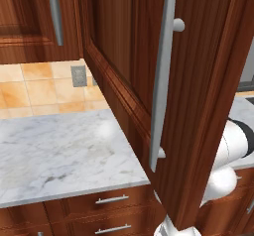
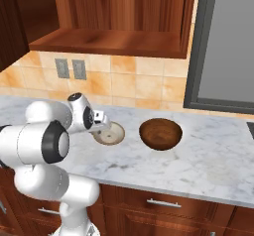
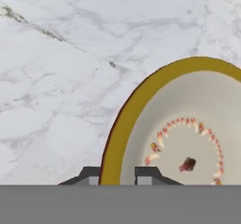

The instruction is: Pick up the bowls on the counter and stack them on top of one another in the open cabinet. Place the smaller bowl on top of the larger bowl.

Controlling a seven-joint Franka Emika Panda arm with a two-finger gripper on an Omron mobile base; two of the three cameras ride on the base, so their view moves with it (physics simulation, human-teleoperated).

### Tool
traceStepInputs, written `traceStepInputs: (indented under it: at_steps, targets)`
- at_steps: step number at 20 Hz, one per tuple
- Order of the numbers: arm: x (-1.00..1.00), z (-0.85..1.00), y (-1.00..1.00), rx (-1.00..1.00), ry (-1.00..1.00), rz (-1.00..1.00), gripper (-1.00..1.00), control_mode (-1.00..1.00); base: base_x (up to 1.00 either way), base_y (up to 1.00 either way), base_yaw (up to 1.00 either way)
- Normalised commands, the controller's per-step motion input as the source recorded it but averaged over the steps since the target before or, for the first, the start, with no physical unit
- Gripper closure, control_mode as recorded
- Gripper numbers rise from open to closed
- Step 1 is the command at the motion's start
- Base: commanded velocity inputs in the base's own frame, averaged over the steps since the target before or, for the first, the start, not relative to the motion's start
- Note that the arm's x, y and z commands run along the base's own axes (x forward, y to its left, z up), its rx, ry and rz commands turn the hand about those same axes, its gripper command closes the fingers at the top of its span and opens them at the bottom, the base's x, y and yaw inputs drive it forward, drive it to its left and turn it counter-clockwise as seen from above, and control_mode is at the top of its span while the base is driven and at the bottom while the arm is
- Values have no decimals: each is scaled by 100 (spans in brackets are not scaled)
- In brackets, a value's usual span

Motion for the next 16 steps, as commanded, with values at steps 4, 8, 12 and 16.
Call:
traceStepInputs:
  at_steps: [4,8,12,16]
  targets:
    - [-4,54,0,-9,-14,-4,100,-100,0,0,0]
    - [-9,32,-7,-13,-13,-6,100,-100,0,0,0]
    - [-3,29,-15,-14,-10,-6,100,-100,0,0,0]
    - [0,44,-8,-11,-7,-8,100,-100,0,0,0]
